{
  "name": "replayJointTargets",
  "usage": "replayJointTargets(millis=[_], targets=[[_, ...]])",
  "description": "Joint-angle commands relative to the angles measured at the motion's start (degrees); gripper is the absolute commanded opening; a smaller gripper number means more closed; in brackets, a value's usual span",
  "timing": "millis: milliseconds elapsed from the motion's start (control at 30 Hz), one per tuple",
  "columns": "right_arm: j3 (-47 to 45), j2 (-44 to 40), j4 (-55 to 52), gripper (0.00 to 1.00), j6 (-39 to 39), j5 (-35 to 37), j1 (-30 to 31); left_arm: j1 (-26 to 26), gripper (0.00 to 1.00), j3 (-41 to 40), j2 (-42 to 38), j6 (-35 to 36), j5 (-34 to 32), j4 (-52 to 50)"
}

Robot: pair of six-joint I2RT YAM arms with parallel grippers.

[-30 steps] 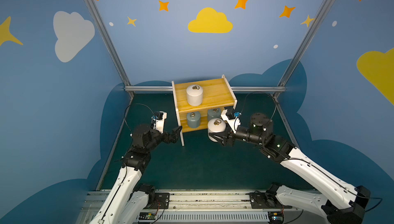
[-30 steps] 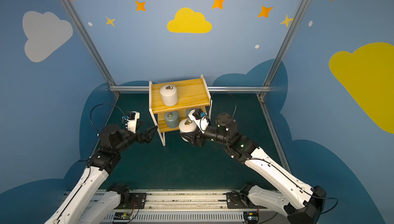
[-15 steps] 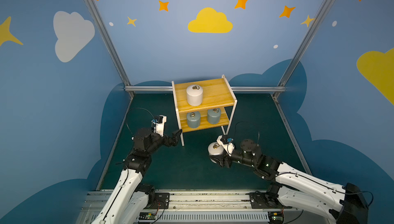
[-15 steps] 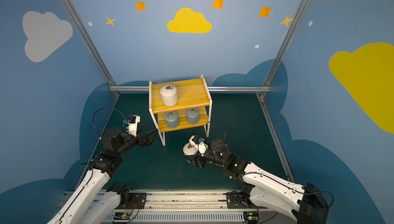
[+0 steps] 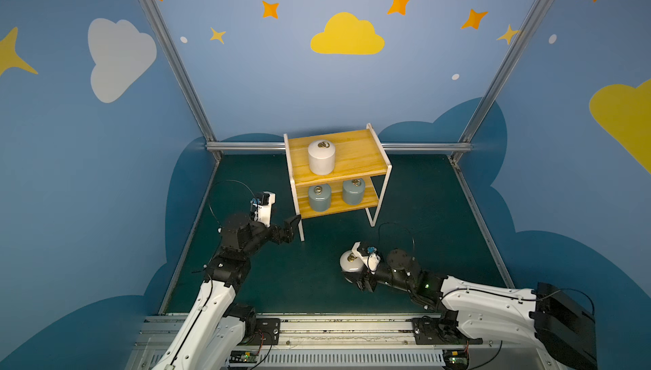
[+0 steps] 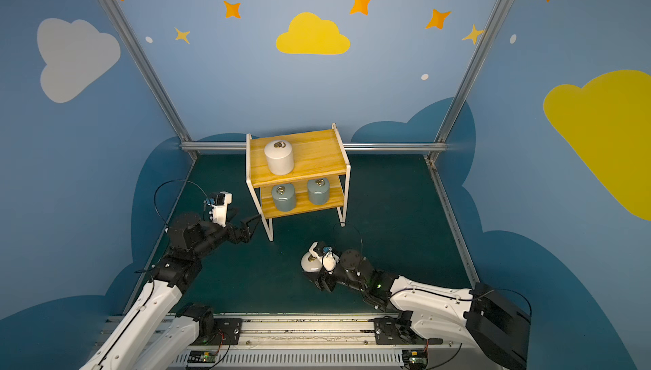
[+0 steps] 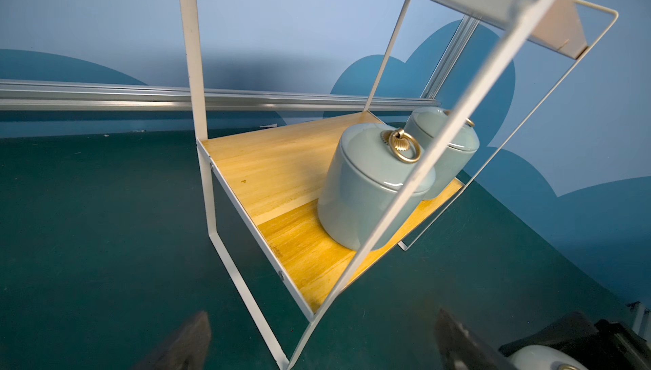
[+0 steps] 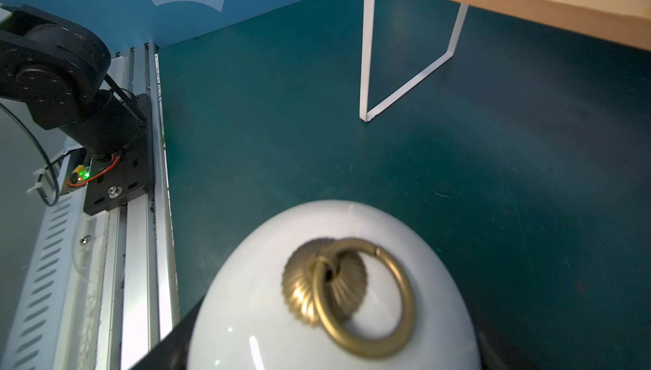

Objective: Remove the tea canisters from the shelf
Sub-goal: Place the tea canister at the center of the board.

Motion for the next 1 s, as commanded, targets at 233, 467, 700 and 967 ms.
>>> replayJointTargets(millis=[233,467,700,967], targets=[[1.2,18.3,33.7,0.55,0.0,3.3,3.7,-0.2,1.0,-1.1,-1.5,-0.1,0.2,0.9],[4.7,28.3,40.9,0.55,0.0,3.1,5.9,-0.3,1.0,-0.6,-2.3,0.7,0.1,-0.5],[6.3,33.0,45.3,0.56,0.1,3.5,6.4,-0.3,1.0,-1.0,-3.0,1.2,-0.5,-1.5],[9.2,38.4,48.3,0.56,1.0,0.9,6.5,-0.3,1.0,-1.0,-3.1,1.6,-0.7,-1.8]])
